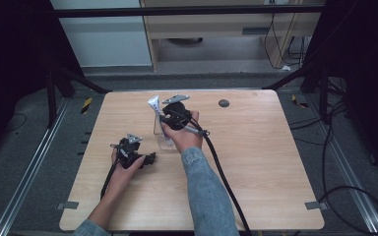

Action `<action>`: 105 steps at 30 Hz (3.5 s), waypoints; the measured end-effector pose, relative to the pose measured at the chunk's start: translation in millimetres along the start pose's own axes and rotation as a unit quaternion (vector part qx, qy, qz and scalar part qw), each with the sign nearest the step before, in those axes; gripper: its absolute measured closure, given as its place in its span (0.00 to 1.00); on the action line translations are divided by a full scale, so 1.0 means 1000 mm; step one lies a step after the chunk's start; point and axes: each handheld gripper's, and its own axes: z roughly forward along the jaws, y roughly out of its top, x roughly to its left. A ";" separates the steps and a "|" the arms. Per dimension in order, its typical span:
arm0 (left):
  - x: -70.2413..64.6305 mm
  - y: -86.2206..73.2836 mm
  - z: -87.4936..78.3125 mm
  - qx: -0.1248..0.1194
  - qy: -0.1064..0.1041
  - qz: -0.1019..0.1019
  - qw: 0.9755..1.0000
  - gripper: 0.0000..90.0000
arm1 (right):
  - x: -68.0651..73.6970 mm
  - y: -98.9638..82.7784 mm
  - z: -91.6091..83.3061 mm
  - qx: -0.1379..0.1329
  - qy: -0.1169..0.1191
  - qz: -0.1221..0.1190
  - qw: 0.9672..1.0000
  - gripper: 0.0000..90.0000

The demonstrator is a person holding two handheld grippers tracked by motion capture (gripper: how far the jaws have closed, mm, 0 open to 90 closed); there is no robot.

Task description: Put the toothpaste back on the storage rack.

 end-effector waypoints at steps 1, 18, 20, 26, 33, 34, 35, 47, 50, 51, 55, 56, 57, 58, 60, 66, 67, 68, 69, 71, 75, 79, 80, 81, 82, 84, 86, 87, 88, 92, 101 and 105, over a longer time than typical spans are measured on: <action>0.000 0.000 0.000 0.000 0.000 0.000 1.000 0.00 | 0.000 0.000 0.000 0.000 0.000 0.000 1.000 0.63; 0.000 -0.001 -0.001 0.000 0.000 -0.001 1.000 0.00 | -0.019 0.006 -0.025 0.017 0.011 0.001 1.000 0.26; 0.000 -0.001 -0.001 0.000 0.000 -0.001 1.000 0.00 | -0.019 0.006 -0.027 0.016 0.005 -0.018 1.000 0.21; 0.000 -0.001 -0.001 0.000 0.000 0.000 1.000 0.00 | -0.026 -0.002 -0.037 0.019 -0.010 -0.038 0.999 0.12; 0.000 -0.001 -0.001 0.000 0.001 -0.001 1.000 0.00 | -0.040 -0.008 -0.050 0.015 -0.022 -0.036 0.999 0.10; 0.000 0.000 -0.001 0.000 0.001 -0.001 1.000 0.00 | -0.044 -0.011 -0.055 0.017 -0.027 -0.031 0.999 0.10; 0.000 0.000 -0.001 0.001 0.001 0.000 1.000 0.00 | -0.044 -0.011 -0.055 0.017 -0.027 -0.031 0.999 0.10; 0.000 0.000 0.000 0.001 0.004 -0.003 1.000 0.00 | -0.071 -0.042 -0.079 0.027 -0.066 -0.022 0.997 0.16; -0.001 0.000 0.000 0.001 0.003 -0.004 1.000 0.00 | -0.080 -0.050 -0.084 0.032 -0.073 -0.021 0.997 0.16; -0.001 0.000 0.000 0.001 0.003 -0.004 1.000 0.00 | -0.083 -0.053 -0.085 0.033 -0.076 -0.021 0.996 0.16; 0.000 0.000 0.000 0.002 0.003 -0.003 1.000 0.00 | -0.090 -0.060 -0.088 0.035 -0.082 -0.018 0.996 0.16; 0.000 0.000 0.000 0.001 0.003 -0.003 1.000 0.00 | -0.092 -0.062 -0.088 0.034 -0.084 -0.015 0.996 0.16; 0.000 0.000 0.000 0.001 0.003 -0.003 1.000 0.00 | -0.094 -0.064 -0.089 0.035 -0.086 -0.015 0.996 0.16; 0.000 0.000 0.000 0.002 0.003 -0.003 1.000 0.00 | -0.095 -0.065 -0.089 0.035 -0.086 -0.016 0.996 0.16; 0.000 0.000 0.000 0.002 0.003 -0.003 1.000 0.00 | -0.100 -0.072 -0.089 0.039 -0.091 -0.015 0.995 0.15; 0.000 0.000 0.000 0.001 0.002 -0.002 1.000 0.00 | -0.112 -0.085 -0.089 0.047 -0.099 -0.011 0.994 0.15; 0.000 0.000 0.000 0.001 0.002 -0.002 1.000 0.00 | -0.112 -0.085 -0.089 0.047 -0.099 -0.011 0.994 0.15; 0.000 0.000 0.000 0.001 0.002 -0.002 1.000 0.00 | -0.113 -0.088 -0.089 0.049 -0.101 -0.011 0.994 0.15; 0.000 0.000 0.000 0.001 0.002 -0.002 1.000 0.00 | -0.115 -0.091 -0.089 0.051 -0.103 -0.014 0.993 0.15; 0.000 0.000 0.000 0.001 0.002 -0.001 1.000 0.00 | -0.118 -0.097 -0.089 0.057 -0.107 -0.014 0.993 0.16; 0.000 0.000 0.000 0.001 0.002 -0.002 1.000 0.00 | -0.126 -0.113 -0.090 0.077 -0.118 -0.020 0.990 0.18; 0.000 0.000 0.000 0.001 0.002 -0.002 1.000 0.00 | -0.131 -0.123 -0.092 0.082 -0.120 -0.010 0.989 0.18; 0.000 0.000 0.000 0.001 0.002 -0.002 1.000 0.00 | -0.133 -0.131 -0.094 0.089 -0.121 -0.009 0.989 0.18; 0.000 0.000 0.000 0.001 0.002 -0.002 1.000 0.00 | -0.133 -0.131 -0.094 0.089 -0.121 -0.009 0.989 0.18; 0.000 0.000 0.000 0.001 0.002 -0.002 1.000 0.00 | -0.134 -0.135 -0.094 0.092 -0.122 -0.009 0.988 0.18; 0.000 0.000 0.000 0.001 0.002 -0.002 1.000 0.00 | -0.139 -0.146 -0.094 0.095 -0.121 -0.003 0.988 0.18; 0.000 0.000 0.000 0.001 0.003 -0.003 1.000 0.00 | -0.142 -0.153 -0.094 0.094 -0.123 0.007 0.988 0.18; 0.000 0.000 0.000 0.001 0.003 -0.003 1.000 0.00 | -0.142 -0.153 -0.094 0.094 -0.123 0.007 0.988 0.18; 0.000 0.000 0.000 0.001 0.003 -0.003 1.000 0.00 | -0.143 -0.156 -0.095 0.096 -0.122 0.009 0.988 0.18; 0.000 0.000 0.000 0.002 0.004 -0.002 1.000 0.00 | -0.150 -0.170 -0.095 0.101 -0.122 0.029 0.987 0.18; 0.000 0.000 0.000 0.002 0.004 -0.002 1.000 0.00 | -0.165 -0.189 -0.089 0.100 -0.126 0.069 0.985 0.18; 0.000 0.000 0.000 0.002 0.003 -0.003 1.000 0.00 | -0.169 -0.193 -0.083 0.090 -0.128 0.082 0.984 0.18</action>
